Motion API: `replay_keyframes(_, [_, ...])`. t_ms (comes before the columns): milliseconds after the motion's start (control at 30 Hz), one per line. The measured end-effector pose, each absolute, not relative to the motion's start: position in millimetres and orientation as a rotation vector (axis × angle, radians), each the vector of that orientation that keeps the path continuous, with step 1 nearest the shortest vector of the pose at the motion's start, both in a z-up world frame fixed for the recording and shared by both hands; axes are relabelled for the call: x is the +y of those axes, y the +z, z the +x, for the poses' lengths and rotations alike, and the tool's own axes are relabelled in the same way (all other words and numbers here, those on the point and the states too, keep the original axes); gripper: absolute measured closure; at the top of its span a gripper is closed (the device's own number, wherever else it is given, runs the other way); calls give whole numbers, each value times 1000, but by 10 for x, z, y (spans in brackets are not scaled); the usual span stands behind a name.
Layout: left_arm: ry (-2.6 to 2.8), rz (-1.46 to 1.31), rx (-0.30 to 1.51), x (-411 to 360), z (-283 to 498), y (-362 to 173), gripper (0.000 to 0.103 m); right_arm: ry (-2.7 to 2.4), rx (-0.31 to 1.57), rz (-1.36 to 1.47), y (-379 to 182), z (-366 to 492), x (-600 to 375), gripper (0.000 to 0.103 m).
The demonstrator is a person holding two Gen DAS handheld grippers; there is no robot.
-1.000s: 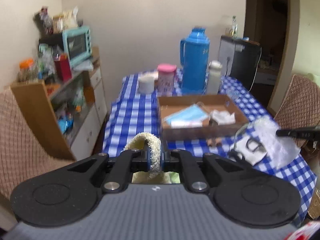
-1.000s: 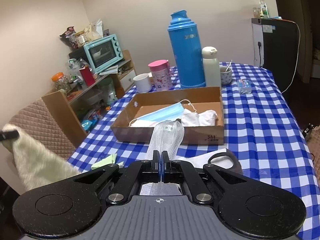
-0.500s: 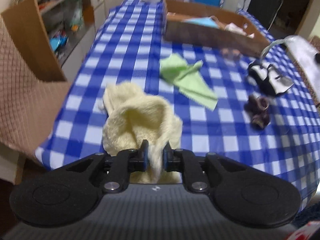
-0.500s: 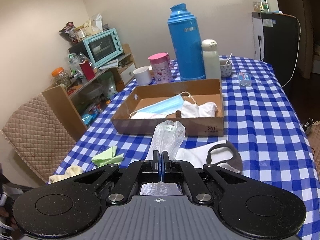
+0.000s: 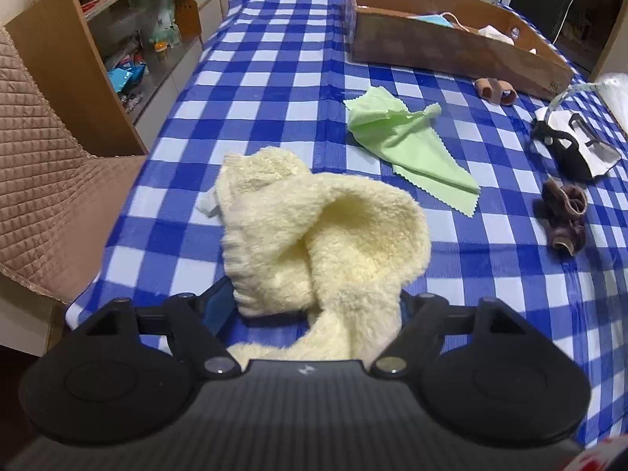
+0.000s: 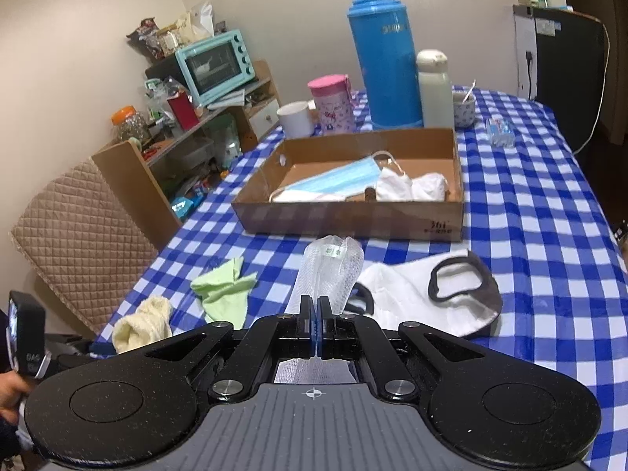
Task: Organize soft objects
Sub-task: 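Lift the yellow towel with the left gripper while the right lifts the mesh bag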
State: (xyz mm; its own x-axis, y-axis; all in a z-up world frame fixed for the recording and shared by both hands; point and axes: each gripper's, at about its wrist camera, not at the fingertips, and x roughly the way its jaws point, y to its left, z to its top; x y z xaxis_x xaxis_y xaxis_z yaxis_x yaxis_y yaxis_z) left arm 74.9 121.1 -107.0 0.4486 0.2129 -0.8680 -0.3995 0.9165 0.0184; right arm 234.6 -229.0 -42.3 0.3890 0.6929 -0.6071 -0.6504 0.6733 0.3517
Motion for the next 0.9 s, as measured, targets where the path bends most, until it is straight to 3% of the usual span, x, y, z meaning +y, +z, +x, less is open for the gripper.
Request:
replay_keyframes(167, [360, -171, 1026, 1142, 915, -1140, 31, 861, 830, 52, -490, 2325, -2255, 102])
replay_keyframes(300, [324, -164, 1009, 1113, 989, -1110, 63, 863, 833, 50, -494, 2308, -2238, 102])
replay_keyframes(400, [320, -139, 1014, 1091, 1038, -1080, 74, 864, 832, 49, -495, 2306, -2236, 102])
replay_keyframes(900, [376, -82, 938, 1208, 1072, -586, 79, 852, 792, 58, -396, 2386, -2256, 102])
